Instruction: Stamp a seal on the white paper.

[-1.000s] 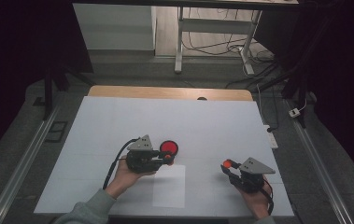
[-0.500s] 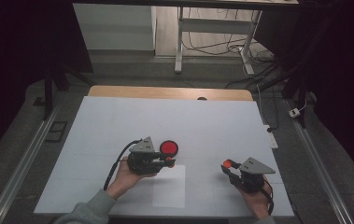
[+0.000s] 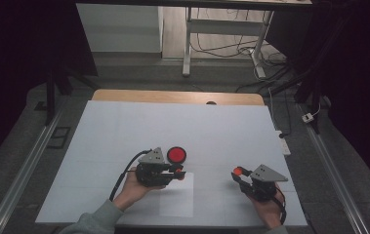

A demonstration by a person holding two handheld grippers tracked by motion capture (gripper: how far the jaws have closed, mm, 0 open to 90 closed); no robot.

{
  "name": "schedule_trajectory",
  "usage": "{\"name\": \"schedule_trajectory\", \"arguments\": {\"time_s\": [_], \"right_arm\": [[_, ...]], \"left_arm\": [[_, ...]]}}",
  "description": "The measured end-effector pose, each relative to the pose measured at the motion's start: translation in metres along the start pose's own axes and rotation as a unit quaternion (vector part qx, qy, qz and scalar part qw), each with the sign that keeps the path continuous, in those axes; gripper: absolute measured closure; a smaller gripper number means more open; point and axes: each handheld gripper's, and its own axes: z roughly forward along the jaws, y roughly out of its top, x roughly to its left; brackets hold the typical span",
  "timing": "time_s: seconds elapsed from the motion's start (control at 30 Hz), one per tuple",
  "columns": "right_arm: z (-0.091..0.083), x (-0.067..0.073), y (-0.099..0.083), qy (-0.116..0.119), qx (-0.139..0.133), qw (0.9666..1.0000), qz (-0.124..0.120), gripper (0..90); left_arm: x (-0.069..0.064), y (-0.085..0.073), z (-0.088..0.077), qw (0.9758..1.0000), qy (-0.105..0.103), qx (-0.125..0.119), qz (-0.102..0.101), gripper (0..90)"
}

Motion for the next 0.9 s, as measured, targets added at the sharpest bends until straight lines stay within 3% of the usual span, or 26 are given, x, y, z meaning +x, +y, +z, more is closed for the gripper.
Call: {"name": "schedule_trajectory", "arguments": {"time_s": [0.43,0.9], "right_arm": [[0.0,0.0,0.0,0.0,0.002,1.0,0.001,64.4],[0.001,0.0,0.0,0.001,0.002,1.0,-0.003,64.4]], "left_arm": [[-0.008,-0.007,0.011,0.9997,-0.012,0.02,0.001,71.9],[-0.01,-0.02,0.017,0.9987,0.0,0.05,0.006,71.9]]}}
